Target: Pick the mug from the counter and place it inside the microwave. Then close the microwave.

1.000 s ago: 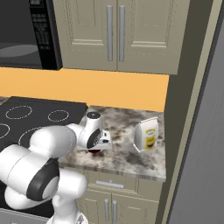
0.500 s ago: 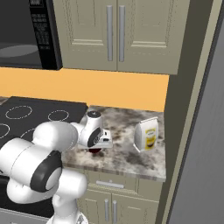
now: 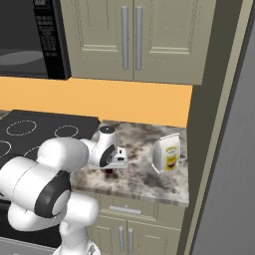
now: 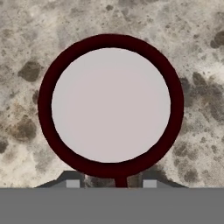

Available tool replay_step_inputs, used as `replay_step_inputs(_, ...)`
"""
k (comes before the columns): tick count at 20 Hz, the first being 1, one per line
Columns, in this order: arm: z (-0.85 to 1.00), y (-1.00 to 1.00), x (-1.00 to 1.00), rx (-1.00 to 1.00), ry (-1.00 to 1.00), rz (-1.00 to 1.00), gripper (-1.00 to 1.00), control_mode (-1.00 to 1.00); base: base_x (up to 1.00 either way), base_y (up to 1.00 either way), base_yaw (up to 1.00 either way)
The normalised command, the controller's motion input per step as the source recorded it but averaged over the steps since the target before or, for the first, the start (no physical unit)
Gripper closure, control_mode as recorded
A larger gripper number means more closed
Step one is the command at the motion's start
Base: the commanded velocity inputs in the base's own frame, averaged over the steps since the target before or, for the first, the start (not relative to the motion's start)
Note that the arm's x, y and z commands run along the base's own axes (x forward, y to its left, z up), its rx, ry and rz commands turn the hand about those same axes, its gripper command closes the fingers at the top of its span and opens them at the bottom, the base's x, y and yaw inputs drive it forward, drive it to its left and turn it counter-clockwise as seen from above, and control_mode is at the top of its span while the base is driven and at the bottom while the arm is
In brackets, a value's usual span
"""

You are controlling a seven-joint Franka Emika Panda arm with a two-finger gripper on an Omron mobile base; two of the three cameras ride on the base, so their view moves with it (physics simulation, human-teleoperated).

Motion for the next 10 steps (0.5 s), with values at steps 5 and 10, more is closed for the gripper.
replay_step_inputs(5,0.00,0.00,-0.08,0.00,0.00,0.00,1.00,-1.00,0.00,0.00,0.00)
replay_step_inputs(10,0.04,0.09,-0.26,0.00,0.00,0.00,1.00,-1.00,0.00,0.00,0.00)
